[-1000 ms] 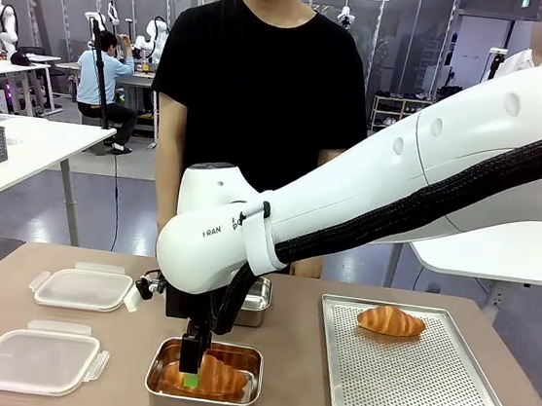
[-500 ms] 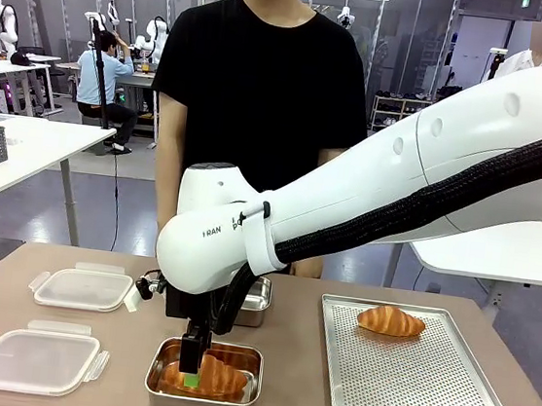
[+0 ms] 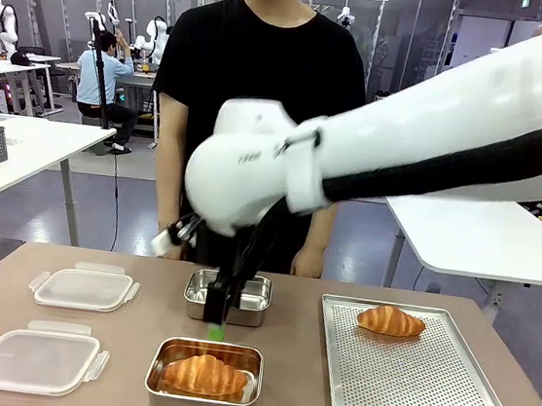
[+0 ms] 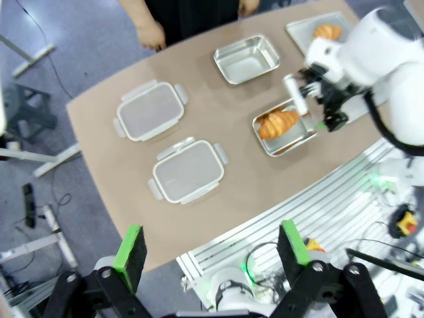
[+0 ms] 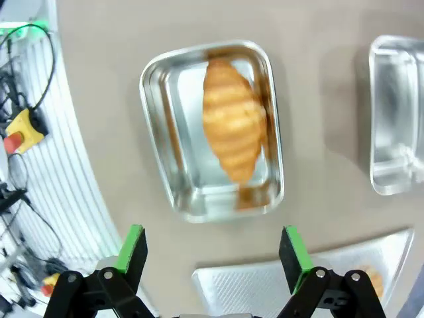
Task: Place the bread into the airtight container.
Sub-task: Pick up a Butter Roll and place it into an empty Airtight Container.
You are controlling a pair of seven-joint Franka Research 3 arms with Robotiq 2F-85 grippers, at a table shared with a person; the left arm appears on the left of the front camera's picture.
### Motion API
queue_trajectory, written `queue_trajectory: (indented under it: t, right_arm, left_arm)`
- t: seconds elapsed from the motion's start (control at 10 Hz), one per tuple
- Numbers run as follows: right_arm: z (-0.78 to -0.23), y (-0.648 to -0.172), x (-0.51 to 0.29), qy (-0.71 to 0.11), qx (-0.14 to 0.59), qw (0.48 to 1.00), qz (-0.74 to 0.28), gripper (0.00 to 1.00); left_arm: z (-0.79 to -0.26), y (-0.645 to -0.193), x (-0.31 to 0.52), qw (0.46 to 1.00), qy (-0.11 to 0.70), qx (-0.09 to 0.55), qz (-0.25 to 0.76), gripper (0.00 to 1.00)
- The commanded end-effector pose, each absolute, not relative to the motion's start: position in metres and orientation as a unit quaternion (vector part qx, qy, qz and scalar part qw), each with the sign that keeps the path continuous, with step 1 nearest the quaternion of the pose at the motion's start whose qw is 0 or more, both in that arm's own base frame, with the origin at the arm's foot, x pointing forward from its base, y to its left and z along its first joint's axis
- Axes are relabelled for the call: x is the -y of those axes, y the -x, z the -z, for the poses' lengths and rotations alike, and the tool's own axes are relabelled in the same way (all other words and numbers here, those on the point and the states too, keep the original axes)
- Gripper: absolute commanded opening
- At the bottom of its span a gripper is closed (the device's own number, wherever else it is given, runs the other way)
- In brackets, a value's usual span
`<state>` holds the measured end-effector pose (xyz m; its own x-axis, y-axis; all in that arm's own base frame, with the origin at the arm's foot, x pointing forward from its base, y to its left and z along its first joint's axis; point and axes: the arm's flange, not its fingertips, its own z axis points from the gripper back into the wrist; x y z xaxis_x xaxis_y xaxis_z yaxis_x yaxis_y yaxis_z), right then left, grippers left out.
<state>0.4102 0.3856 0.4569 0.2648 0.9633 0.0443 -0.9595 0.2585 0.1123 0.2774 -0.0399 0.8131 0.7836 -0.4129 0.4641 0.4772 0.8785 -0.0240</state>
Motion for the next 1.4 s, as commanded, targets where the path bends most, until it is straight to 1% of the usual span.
queue_trajectory:
  t: [0.0,0.2,0.3,0.4,0.5,0.7,0.8,1.0,1.1,1.2,1.3]
  right_arm:
    - [-0.486,-0.386,-0.321,-0.066,0.005,0.84,-0.538,1.0]
    - [-0.511,-0.37,-0.278,-0.054,0.023,0.869,-0.491,1.0]
    - [-0.512,-0.368,-0.254,-0.056,0.024,0.879,-0.473,1.0]
    - [-0.508,-0.366,-0.225,-0.051,0.023,0.88,-0.472,1.0]
    - [-0.506,-0.365,-0.194,-0.022,0.036,0.874,-0.485,1.0]
    - [-0.493,-0.365,-0.123,-0.071,0.096,0.862,-0.493,1.0]
    - [-0.479,-0.369,-0.094,-0.083,0.118,0.853,-0.502,1.0]
    - [-0.464,-0.379,-0.066,-0.1,0.144,0.842,-0.51,1.0]
    - [-0.458,-0.382,-0.061,-0.124,0.139,0.843,-0.505,1.0]
    - [-0.473,-0.375,-0.064,-0.077,0.121,0.856,-0.497,1.0]
    - [-0.473,-0.375,-0.064,-0.077,0.121,0.856,-0.497,1.0]
  left_arm:
    - [-0.813,-0.276,0.039,0.941,0.071,0.228,0.238,1.0]
    - [-0.813,-0.276,0.039,0.941,0.071,0.228,0.238,1.0]
    - [-0.813,-0.276,0.039,0.941,0.071,0.228,0.238,1.0]
    - [-0.813,-0.276,0.039,0.941,0.071,0.228,0.238,1.0]
    - [-0.813,-0.276,0.039,0.941,0.071,0.228,0.238,1.0]
    - [-0.813,-0.276,0.039,0.941,0.071,0.228,0.238,1.0]
    - [-0.813,-0.276,0.039,0.941,0.071,0.228,0.238,1.0]
    - [-0.813,-0.276,0.039,0.941,0.071,0.228,0.238,1.0]
    - [-0.813,-0.276,0.039,0.941,0.071,0.228,0.238,1.0]
    - [-0.813,-0.276,0.039,0.941,0.071,0.228,0.238,1.0]
    - [-0.813,-0.276,0.039,0.941,0.071,0.228,0.238,1.0]
